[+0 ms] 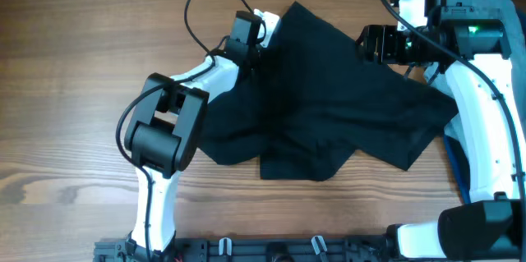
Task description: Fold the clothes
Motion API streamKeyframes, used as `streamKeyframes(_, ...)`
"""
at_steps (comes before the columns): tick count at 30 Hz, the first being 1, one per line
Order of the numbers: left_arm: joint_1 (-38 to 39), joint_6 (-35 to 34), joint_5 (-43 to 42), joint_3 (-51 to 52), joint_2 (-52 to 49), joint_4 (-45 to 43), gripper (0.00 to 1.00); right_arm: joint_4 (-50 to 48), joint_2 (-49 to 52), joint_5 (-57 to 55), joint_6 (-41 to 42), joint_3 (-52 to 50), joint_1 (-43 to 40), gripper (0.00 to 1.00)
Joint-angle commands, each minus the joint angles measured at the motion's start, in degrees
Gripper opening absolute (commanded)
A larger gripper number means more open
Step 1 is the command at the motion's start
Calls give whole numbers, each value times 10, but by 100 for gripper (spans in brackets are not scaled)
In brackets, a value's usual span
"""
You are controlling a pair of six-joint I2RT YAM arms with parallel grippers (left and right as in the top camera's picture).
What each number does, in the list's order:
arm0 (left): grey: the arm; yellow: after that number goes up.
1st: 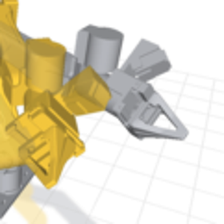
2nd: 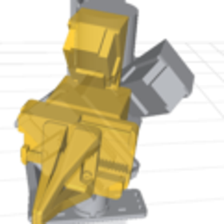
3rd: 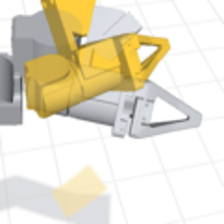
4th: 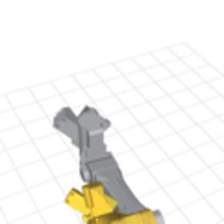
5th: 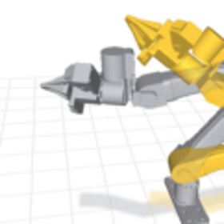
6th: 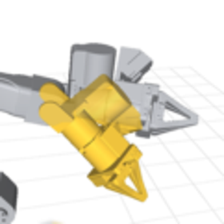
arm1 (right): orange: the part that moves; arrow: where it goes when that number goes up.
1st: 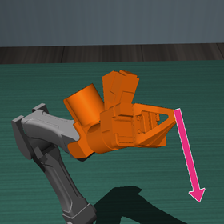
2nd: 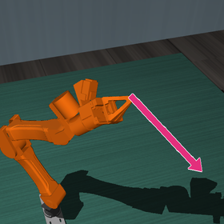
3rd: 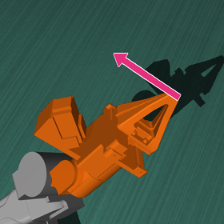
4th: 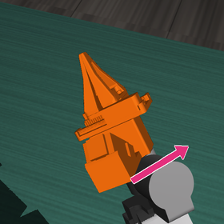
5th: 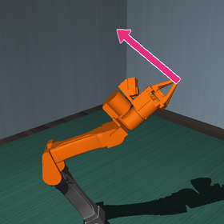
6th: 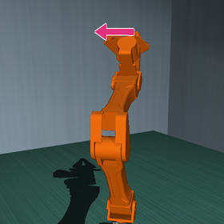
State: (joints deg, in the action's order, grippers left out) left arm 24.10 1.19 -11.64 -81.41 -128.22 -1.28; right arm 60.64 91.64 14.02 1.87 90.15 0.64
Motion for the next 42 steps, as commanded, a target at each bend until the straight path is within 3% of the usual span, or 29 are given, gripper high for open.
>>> streamKeyframes(1, 12, -8, -6, 0, -22, -7, 25, 2, -12, -25, -6, 9, 0, 90)
streamKeyframes(3, 1, -40, 18, 0, -16, -7, 4, 0, -12, -25, -6, 9, 0, 86)
streamKeyframes(13, -174, -126, 15, -81, 113, 72, 5, -48, 4, 17, -2, -7, 1, 82)
streamKeyframes(14, -182, -126, 3, -81, 119, 84, 14, -56, 15, 24, -2, -8, 1, 82)
streamKeyframes(15, -190, -126, -6, -81, 127, 106, 40, -69, 34, 25, -2, -8, 1, 82)
streamKeyframes(16, -191, -126, -6, -81, 131, 118, 60, -78, 47, 25, -4, -8, 1, 82)
streamKeyframes(17, -193, -123, -5, -81, 139, 140, 72, -107, 73, 25, -4, -8, 1, 82)
streamKeyframes(20, -194, -120, -3, -81, 179, 205, 88, -189, 131, 25, -30, -8, 1, 82)
streamKeyframes(26, -198, -120, 17, -81, 282, 377, 91, -362, 267, 31, -53, -8, 1, 79)
streamKeyframes(32, -198, -120, 28, -81, 294, 459, 92, -512, 362, 85, -30, -8, 6, 73)
streamKeyframes(39, -198, -120, 43, -81, 289, 476, 92, -673, 418, 85, 41, -7, 31, 45)
streamKeyframes(40, -198, -120, 43, -81, 289, 476, 92, -675, 419, 85, 46, -7, 31, 34)
streamKeyframes(41, -198, -120, 46, -81, 289, 476, 92, -674, 419, 85, 47, -7, 31, 10)
streamKeyframes(42, -198, -120, 56, -81, 289, 476, 92, -672, 419, 85, 53, -3, 30, 4)
